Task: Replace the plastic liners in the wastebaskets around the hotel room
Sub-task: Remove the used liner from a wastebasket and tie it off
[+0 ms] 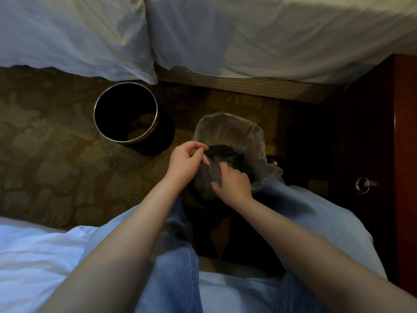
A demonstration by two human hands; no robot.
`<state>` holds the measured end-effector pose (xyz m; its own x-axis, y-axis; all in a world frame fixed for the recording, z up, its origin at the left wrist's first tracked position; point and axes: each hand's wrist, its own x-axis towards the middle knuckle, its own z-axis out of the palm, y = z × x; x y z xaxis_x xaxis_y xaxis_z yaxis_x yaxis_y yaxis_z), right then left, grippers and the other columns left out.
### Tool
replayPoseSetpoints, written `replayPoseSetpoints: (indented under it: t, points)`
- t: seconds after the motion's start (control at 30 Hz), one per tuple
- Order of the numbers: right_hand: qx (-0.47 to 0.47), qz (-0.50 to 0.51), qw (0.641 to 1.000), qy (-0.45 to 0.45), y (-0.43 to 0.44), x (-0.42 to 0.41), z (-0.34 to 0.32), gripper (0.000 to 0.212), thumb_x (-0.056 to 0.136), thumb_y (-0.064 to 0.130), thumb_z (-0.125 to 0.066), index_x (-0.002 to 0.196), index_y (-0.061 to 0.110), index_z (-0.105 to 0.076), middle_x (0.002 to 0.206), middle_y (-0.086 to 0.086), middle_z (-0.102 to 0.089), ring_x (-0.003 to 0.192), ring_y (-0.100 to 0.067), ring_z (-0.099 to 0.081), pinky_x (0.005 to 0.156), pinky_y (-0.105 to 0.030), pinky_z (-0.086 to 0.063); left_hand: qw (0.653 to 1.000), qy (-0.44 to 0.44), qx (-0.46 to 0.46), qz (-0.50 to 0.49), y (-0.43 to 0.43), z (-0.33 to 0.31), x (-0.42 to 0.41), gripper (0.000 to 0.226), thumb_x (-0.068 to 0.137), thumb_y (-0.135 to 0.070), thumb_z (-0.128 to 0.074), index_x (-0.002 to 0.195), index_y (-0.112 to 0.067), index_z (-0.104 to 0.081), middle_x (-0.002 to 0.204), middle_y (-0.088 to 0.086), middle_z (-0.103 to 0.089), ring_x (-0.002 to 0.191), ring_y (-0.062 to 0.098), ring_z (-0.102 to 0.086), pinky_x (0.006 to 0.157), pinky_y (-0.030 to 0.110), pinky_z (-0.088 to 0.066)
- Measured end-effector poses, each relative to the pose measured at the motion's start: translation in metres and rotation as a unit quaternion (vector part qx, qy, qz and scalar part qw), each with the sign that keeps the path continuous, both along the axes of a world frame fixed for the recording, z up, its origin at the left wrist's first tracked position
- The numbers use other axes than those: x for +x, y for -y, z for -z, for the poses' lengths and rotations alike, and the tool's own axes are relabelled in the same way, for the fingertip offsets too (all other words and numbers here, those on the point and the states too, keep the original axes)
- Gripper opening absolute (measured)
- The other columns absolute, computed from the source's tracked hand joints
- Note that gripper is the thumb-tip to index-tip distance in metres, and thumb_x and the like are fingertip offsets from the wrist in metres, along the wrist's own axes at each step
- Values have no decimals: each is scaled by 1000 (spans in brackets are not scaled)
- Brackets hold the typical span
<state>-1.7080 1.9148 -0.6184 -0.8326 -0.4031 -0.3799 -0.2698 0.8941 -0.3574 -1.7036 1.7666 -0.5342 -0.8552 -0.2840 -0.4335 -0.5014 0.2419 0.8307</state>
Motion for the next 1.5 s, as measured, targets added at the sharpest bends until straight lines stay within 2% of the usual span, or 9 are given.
replayPoseSetpoints:
  t: [0.1,0.37,0.5,0.8,0.97,1.17,1.3,1.4,1.5]
  points:
    - [-23,21,999,-32,-4,-15,-13,12,95,27,-51,99,17,-57,91,-1,-66,82,-24,-64,69,-33,-44,994,70,-77,25,12,10,5,16,93,-12,-53,106,-16,-61,83,0,-66,80,14,-67,78,34,-57]
    - [-164,49,957,236,-27,-44,-36,20,89,11,-65,80,30,-64,87,10,-66,90,-7,-62,80,-22,-50,954,139,-103,244,9,3,9,75,89,-6,-58,149,-33,-21,86,0,-60,77,14,-63,67,26,-54]
    - [-202,56,938,277,-29,-44,-43,19,94,16,-61,81,29,-64,84,9,-64,86,-9,-62,75,-22,-48,955,125,-85,257,7,6,8,7,94,-21,-56,97,-21,-62,83,1,-62,75,14,-61,71,29,-53]
    - [-258,50,919,295,-8,-36,-52,37,84,19,-69,119,26,-56,106,5,-60,97,-7,-58,83,-23,-49,987,72,-72,122,11,0,4,35,96,-32,-51,73,-7,-63,64,6,-54,60,19,-53,60,33,-45]
    - [-86,11,996,35,6,-19,-41,15,94,32,-52,94,20,-59,83,1,-64,77,-20,-63,66,-36,-53,987,50,-109,109,9,3,8,36,96,-30,-51,71,-6,-63,63,7,-55,58,22,-54,59,33,-47]
    - [94,14,993,-74,-31,-45,-40,20,95,21,-45,98,11,-63,96,-9,-65,89,-31,-62,66,-33,-37,968,65,-240,37,26,13,12,37,98,-29,-48,66,-13,-58,60,2,-54,55,15,-52,56,30,-42]
    - [83,89,991,-49,-58,-56,-48,17,95,21,-47,90,17,-63,90,-4,-65,84,-25,-61,70,-35,-46,971,86,-220,27,30,20,16,27,97,-36,-49,95,-12,-62,85,5,-63,78,19,-62,68,33,-51]
    - [-12,120,992,25,-61,-57,-61,16,94,21,-48,85,21,-61,85,-1,-62,81,-22,-58,71,-36,-50,984,117,-126,48,25,18,14,68,88,-50,-57,145,-23,-31,136,9,-51,118,25,-55,95,44,-50]
    - [-86,85,990,73,-55,-51,-72,17,95,16,-46,89,22,-61,87,1,-61,82,-20,-57,72,-35,-48,964,152,-137,170,13,17,15,93,80,-47,-69,151,-33,-11,142,11,-46,118,26,-56,95,43,-50]
